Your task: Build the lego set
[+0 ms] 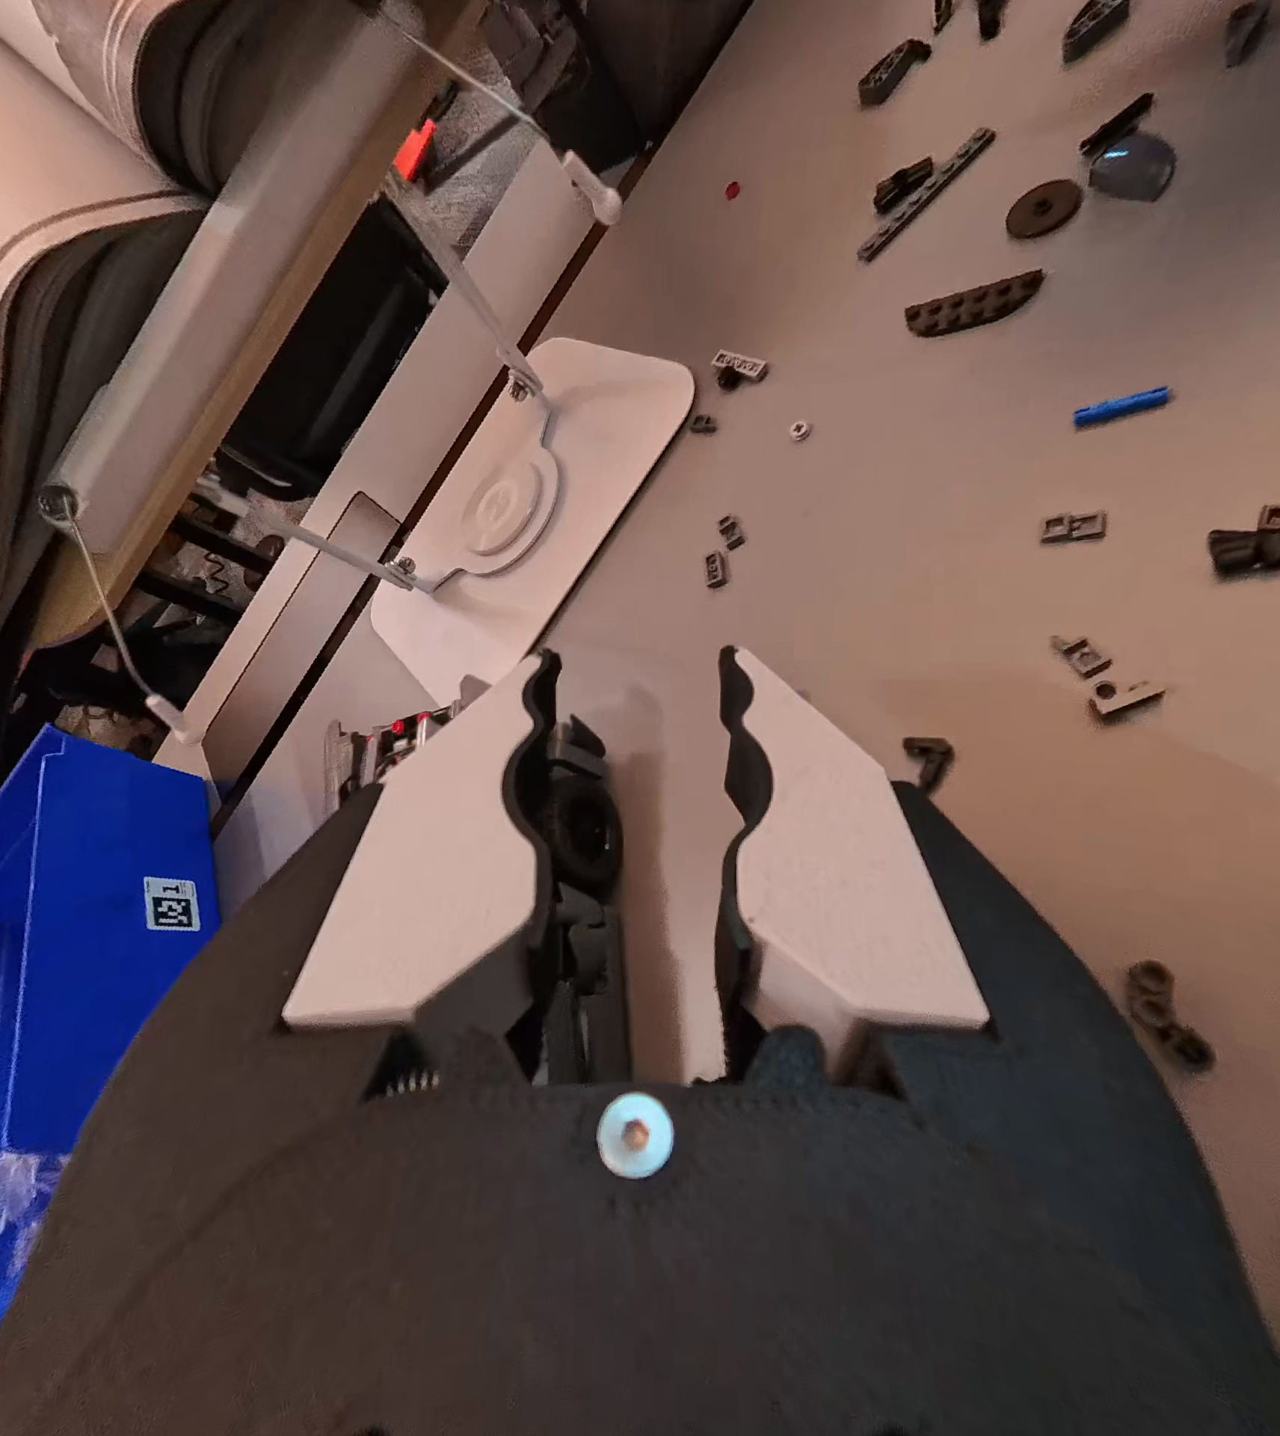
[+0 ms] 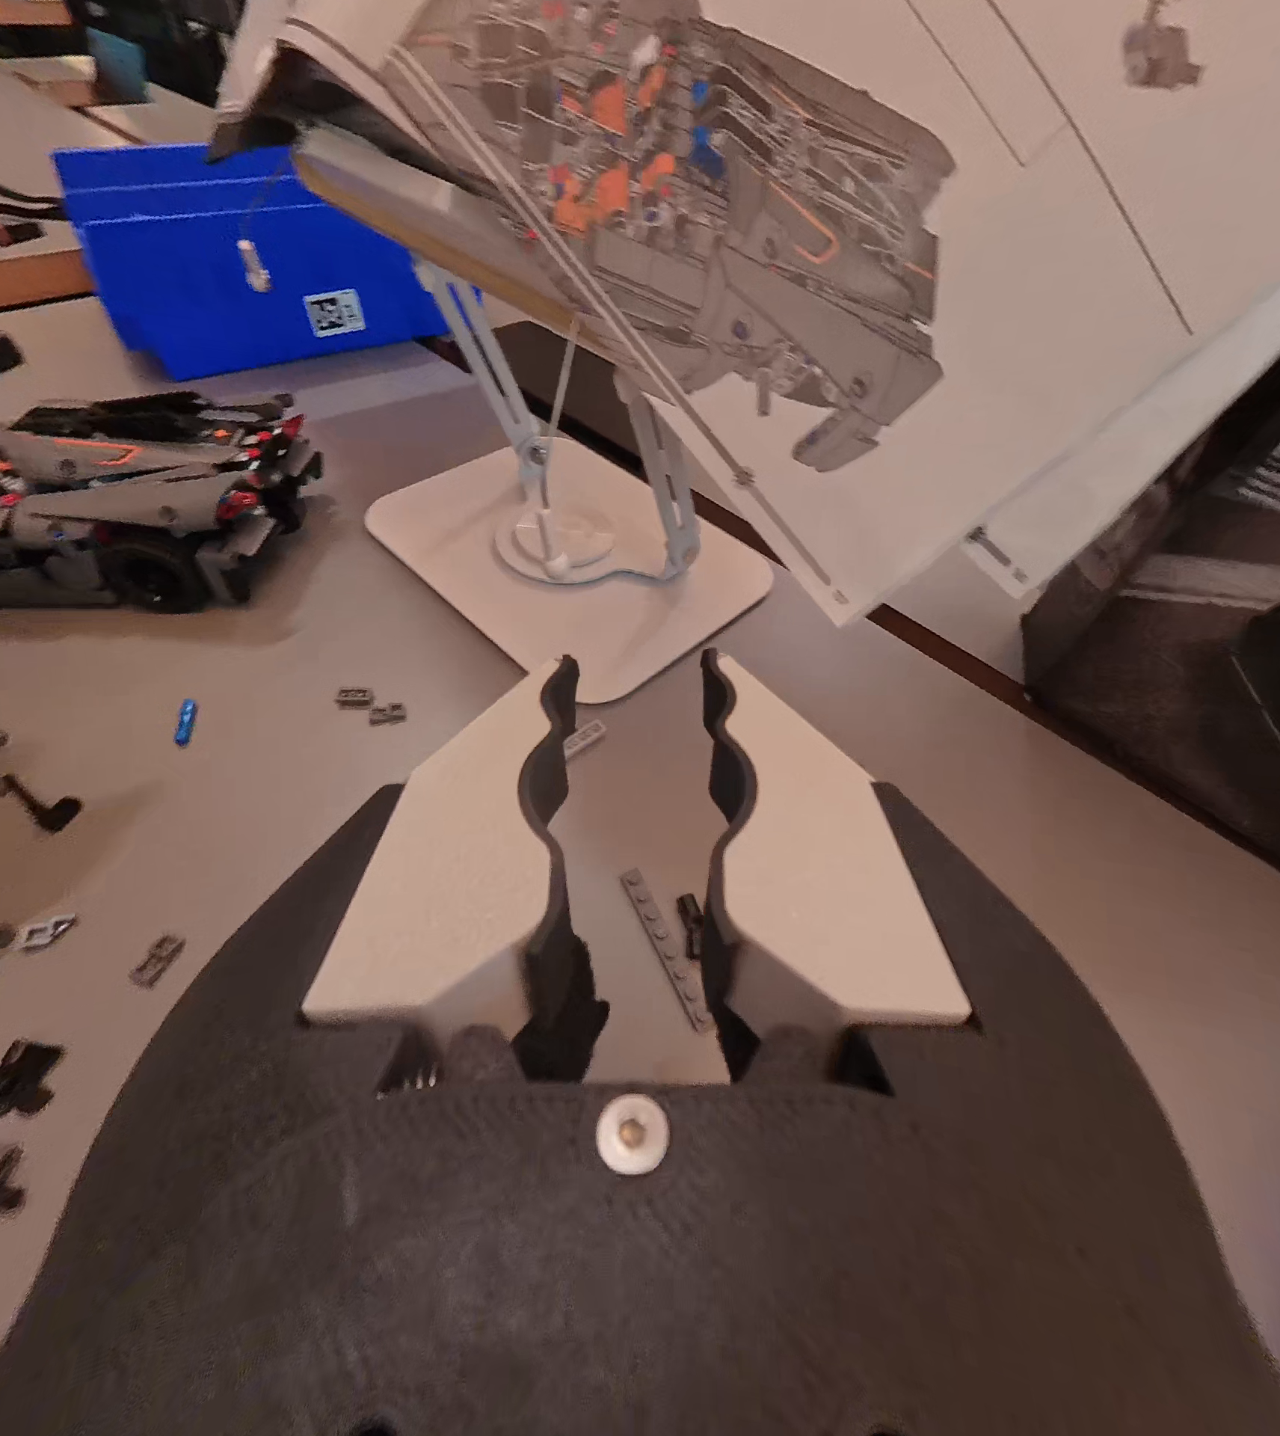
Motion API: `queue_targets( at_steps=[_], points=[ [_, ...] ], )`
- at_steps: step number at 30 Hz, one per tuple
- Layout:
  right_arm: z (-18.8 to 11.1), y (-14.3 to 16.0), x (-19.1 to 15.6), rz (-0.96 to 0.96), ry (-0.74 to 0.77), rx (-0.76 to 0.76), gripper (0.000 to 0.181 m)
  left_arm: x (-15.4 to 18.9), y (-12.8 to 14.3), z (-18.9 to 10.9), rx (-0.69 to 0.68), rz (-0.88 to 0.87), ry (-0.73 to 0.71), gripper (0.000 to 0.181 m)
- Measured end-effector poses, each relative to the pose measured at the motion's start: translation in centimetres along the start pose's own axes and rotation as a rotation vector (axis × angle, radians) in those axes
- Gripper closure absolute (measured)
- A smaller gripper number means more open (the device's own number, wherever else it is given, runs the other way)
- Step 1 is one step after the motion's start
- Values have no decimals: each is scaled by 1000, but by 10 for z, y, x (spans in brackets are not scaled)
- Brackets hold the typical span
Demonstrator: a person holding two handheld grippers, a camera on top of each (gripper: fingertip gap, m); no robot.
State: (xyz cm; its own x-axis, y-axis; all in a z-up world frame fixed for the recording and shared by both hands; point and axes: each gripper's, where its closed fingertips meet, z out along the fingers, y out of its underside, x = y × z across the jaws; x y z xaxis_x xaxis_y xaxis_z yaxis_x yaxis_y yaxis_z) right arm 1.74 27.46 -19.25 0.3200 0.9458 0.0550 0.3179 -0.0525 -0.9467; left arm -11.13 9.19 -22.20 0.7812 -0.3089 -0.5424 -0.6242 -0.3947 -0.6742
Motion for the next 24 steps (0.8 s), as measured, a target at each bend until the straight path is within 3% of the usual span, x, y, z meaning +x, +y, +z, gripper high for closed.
queue_targets(
  at_steps=[10, 14, 18, 24],
  points=[
    [-16, 21, -67, -176, -326, -144, 163, 28, 0, -1, 38, 91, 178, 142],
    [-26, 50, -91, -226, -452, -267, 163, 48, 1, -5, 41, 133, 258, 143],
    [-36, 72, -107, -265, -523, -350, 164, 57, 6, -8, 28, 162, 304, 143],
    [-38, 80, -121, -255, -599, -352, 163, 74, 16, -12, -2, 109, 456, 143]
  ],
)
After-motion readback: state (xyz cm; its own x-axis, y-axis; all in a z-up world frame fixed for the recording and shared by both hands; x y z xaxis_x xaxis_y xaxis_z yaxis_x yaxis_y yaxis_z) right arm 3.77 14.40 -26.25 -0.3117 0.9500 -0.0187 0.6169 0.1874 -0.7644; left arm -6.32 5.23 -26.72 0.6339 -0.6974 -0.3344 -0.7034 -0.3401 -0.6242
